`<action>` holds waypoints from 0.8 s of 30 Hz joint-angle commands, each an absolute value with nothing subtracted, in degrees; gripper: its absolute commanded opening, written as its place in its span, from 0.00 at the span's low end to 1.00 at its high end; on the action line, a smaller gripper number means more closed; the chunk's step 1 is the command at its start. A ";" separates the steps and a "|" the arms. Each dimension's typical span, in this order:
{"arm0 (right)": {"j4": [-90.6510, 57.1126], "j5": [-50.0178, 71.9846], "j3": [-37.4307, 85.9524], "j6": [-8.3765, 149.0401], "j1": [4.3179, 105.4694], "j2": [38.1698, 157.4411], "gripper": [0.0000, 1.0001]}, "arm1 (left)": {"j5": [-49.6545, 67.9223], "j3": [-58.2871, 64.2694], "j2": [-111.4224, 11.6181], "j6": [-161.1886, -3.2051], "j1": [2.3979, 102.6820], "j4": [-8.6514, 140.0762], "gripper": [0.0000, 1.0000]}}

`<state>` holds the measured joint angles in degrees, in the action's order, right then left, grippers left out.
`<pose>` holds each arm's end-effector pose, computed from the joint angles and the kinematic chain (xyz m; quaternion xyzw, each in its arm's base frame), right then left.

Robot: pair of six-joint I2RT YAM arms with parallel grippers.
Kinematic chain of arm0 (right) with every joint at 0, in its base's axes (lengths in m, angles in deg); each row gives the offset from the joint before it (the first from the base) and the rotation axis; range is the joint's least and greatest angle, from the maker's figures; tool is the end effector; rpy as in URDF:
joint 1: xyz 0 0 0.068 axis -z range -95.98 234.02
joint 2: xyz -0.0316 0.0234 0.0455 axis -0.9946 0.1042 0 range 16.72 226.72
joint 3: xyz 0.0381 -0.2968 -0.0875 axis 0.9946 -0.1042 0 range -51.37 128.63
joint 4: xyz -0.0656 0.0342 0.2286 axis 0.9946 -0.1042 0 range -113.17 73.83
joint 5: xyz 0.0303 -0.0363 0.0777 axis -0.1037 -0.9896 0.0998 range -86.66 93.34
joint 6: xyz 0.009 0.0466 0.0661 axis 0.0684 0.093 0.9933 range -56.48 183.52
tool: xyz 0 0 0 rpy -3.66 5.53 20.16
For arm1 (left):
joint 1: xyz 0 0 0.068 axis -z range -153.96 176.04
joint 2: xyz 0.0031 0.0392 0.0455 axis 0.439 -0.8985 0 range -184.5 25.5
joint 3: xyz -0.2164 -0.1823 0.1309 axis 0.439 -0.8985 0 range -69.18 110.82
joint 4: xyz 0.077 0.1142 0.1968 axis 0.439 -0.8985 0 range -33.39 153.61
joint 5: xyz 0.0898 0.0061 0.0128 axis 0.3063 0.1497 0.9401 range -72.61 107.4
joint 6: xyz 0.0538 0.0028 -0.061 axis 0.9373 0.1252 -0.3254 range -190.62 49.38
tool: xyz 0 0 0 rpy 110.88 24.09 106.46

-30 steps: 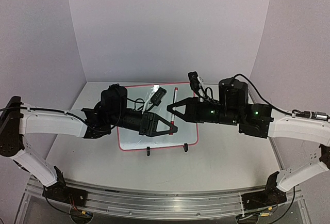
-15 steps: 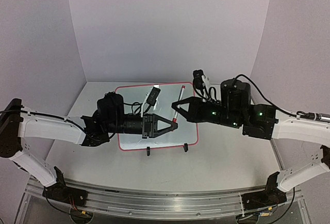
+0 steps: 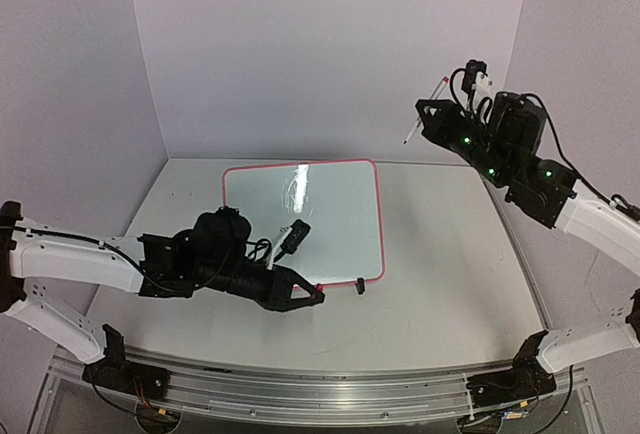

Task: Write a sentence on the whiteboard
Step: Open the pen cap from the whiteboard marker, then place the pen cap at the center of the board.

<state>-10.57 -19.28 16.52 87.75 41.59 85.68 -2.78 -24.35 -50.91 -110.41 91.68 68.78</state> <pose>0.2198 0.1640 0.4643 0.0371 0.6797 0.2846 0.6750 0.0994 -0.2787 0.2813 0.2771 0.7950 -0.5029 0.1957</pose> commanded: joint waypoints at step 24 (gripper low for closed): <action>-31.71 -10.08 -4.39 97.00 41.30 69.28 0.00 | 18.58 -27.73 -52.23 -111.68 49.04 37.18 0.00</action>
<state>-30.08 -10.68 -3.98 96.44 41.48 71.68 23.56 -28.16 -48.16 -119.00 51.12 30.05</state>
